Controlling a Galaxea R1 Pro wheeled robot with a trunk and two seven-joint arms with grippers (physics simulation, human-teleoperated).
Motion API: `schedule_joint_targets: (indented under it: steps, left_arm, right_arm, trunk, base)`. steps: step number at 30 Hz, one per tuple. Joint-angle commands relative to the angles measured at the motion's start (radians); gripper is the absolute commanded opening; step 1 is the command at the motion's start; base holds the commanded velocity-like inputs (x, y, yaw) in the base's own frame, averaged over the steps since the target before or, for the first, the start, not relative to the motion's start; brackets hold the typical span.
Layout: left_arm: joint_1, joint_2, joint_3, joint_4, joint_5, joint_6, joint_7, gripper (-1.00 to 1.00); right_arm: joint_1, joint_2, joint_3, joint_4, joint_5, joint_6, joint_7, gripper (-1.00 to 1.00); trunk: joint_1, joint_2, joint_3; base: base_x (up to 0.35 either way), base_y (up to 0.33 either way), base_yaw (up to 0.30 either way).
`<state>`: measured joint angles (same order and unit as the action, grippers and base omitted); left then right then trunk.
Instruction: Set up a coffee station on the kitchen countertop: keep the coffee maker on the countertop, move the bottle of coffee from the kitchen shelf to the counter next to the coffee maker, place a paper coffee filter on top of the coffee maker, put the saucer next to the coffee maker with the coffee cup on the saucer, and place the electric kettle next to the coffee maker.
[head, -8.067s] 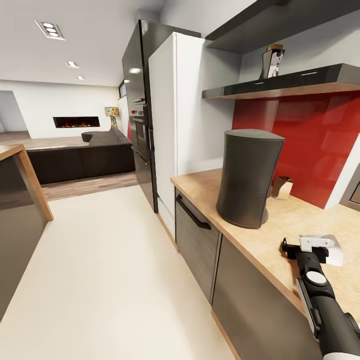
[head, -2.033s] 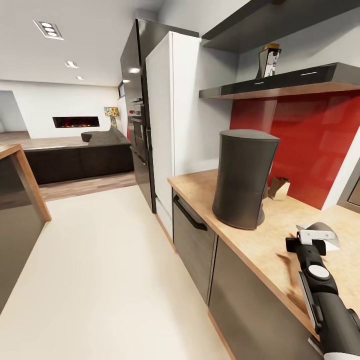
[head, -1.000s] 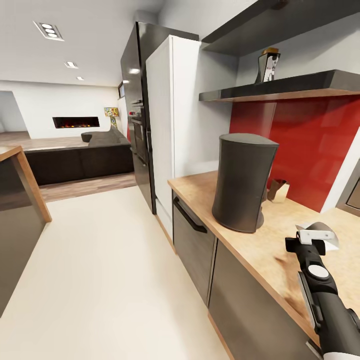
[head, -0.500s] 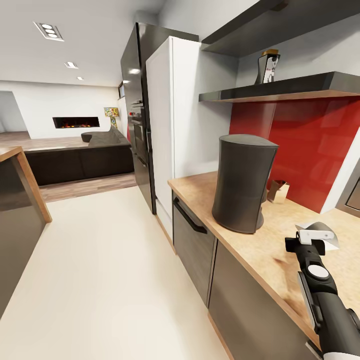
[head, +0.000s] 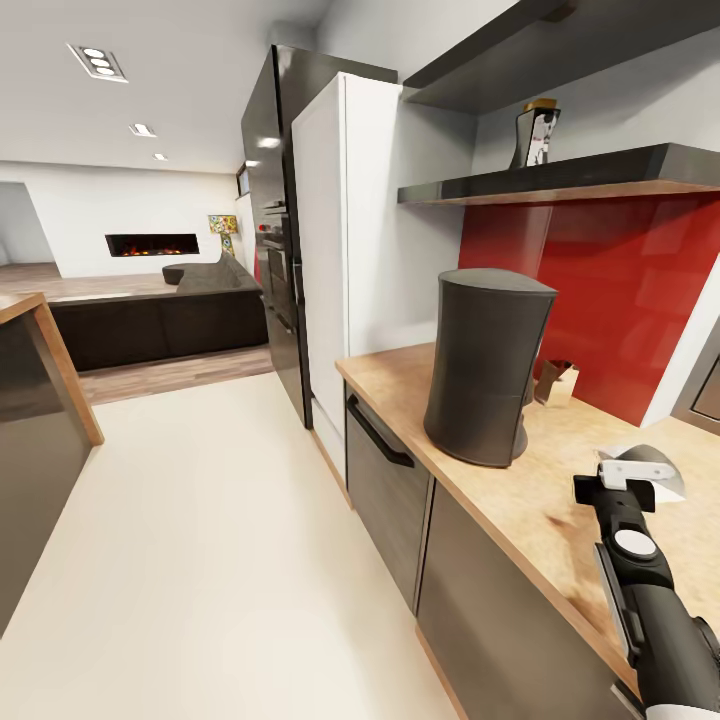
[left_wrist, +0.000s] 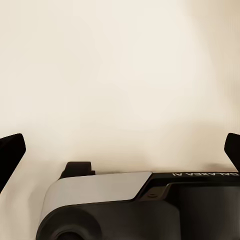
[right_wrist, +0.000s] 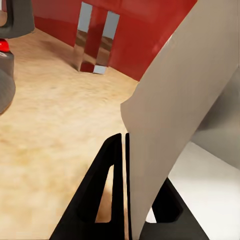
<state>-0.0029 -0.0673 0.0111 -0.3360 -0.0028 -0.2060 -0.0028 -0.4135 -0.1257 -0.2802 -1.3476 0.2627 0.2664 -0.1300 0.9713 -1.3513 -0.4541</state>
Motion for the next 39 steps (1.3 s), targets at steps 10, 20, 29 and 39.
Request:
schedule_joint_targets:
  steps: [10,20,29,39]
  left_arm:
    - [0.000,0.000,0.001,0.000,0.000,-0.003,0.000,1.00]
    - [0.000,0.000,0.001,0.000,0.000,-0.003,0.000,1.00]
    - [0.000,0.000,0.001,0.000,0.000,-0.003,0.000,1.00]
    - [0.000,0.000,0.001,0.000,0.000,-0.003,0.000,1.00]
  right_arm:
    - [-0.001,0.002,0.112,0.006,0.004,0.042,-0.185,-1.00]
    - [-0.001,0.003,0.119,0.005,0.001,0.045,-0.191,-1.00]
    - [-0.001,0.002,0.119,0.005,0.000,0.045,-0.190,-1.00]
    - [-0.001,0.002,0.119,0.004,0.000,0.047,-0.189,-1.00]
  trunk:
    - [0.000,-0.001,-0.001]
    - [0.000,-0.001,-0.001]
    - [0.000,-0.001,-0.001]
    - [0.000,-0.001,-0.001]
  base:
    - [0.000,0.000,0.000]
    - [0.000,0.000,0.000]
    - [0.000,0.000,0.001]
    - [0.000,0.000,0.084]
